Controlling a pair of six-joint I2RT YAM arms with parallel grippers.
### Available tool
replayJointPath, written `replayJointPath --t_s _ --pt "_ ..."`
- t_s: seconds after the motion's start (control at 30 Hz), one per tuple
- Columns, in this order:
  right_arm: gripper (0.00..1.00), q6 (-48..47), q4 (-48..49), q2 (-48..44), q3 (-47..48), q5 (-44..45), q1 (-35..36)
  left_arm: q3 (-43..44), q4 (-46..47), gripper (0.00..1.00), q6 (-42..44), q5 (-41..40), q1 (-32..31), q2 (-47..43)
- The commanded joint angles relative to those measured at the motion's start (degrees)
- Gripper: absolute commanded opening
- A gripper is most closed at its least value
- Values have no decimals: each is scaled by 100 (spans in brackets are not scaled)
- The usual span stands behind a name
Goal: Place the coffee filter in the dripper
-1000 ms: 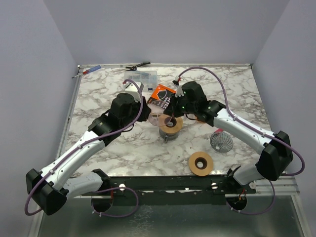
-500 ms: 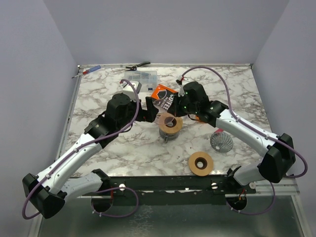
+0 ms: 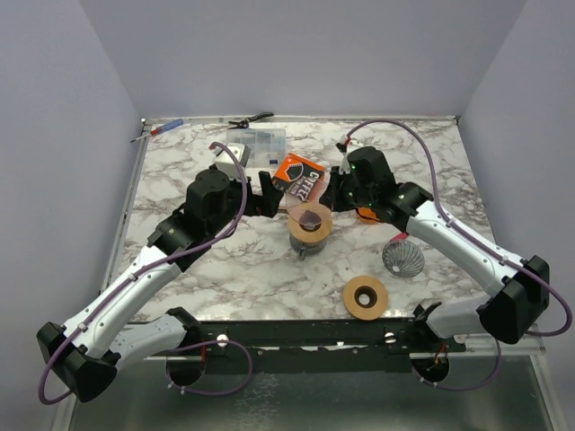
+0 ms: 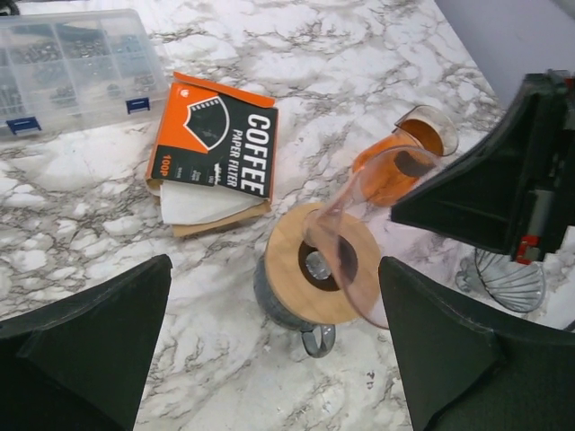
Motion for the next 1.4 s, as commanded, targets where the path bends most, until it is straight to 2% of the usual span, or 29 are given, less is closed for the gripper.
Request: replayJointPath --t_s 0.0,0.3,0.6,0.77,1.03,1.37 --pt "0 -45 -316 -354 184 74 -246 207 -263 99 247 -395 233 108" --pt "0 -10 -608 -488 130 -876 -780 -126 -430 99 250 -260 661 561" --pt "0 -19 -1073 -234 402 -1546 -886 -487 -647 99 363 -592 828 1161" --pt "0 -24 -1070 -53 410 -1889 -883 -542 -734 99 369 -675 858 1210" --pt "0 -23 -918 376 370 -2086 -886 -662 -757 99 302 -685 871 1149" --pt "0 -18 -928 617 371 -1800 -881 -696 -782 99 302 -704 884 1106"
